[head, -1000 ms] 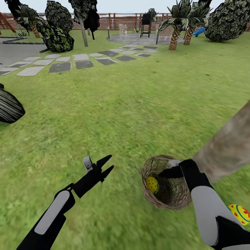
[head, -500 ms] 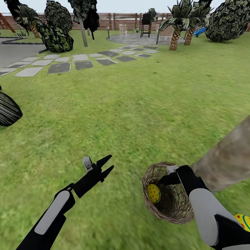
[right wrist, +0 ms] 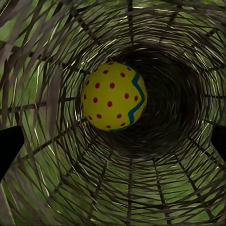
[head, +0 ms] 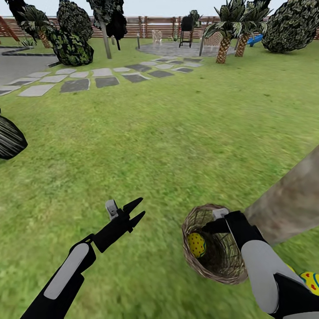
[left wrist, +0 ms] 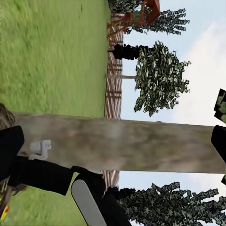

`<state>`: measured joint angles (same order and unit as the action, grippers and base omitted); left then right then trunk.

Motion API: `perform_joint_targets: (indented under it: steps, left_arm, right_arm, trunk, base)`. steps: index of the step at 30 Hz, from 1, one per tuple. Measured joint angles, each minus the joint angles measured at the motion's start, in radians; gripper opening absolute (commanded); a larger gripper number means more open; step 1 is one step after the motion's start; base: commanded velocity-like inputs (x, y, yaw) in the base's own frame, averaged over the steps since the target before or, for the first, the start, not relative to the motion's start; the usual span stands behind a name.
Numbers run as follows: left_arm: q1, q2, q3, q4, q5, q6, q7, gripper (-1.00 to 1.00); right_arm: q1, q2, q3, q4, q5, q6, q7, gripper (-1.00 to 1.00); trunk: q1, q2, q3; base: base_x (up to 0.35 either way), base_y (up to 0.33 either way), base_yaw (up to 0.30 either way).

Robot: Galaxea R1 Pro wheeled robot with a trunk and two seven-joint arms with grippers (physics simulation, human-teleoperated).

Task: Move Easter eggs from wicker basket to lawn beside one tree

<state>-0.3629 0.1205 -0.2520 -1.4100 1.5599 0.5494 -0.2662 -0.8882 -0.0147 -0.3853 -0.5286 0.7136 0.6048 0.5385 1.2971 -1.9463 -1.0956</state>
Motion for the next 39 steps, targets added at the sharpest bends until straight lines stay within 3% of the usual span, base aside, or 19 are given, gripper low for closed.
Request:
perform_joint_targets:
  steps: [28,39]
  left_arm:
    - [0.000,0.002,-0.001,-0.006,0.001,0.002,-0.002,1.00]
    - [0.000,0.001,-0.001,-0.005,0.000,0.002,-0.002,1.00]
  right_arm:
    - [-0.001,-0.003,0.000,-0.001,-0.001,-0.020,-0.001,1.00]
    - [-0.001,-0.004,0.000,-0.008,-0.003,-0.076,-0.001,1.00]
  trunk:
    - [0.107,-0.196,-0.088]
    - [0.150,-0.273,-0.122]
  base:
    - [0.000,0.000,0.000]
    - [0.000,0.000,0.000]
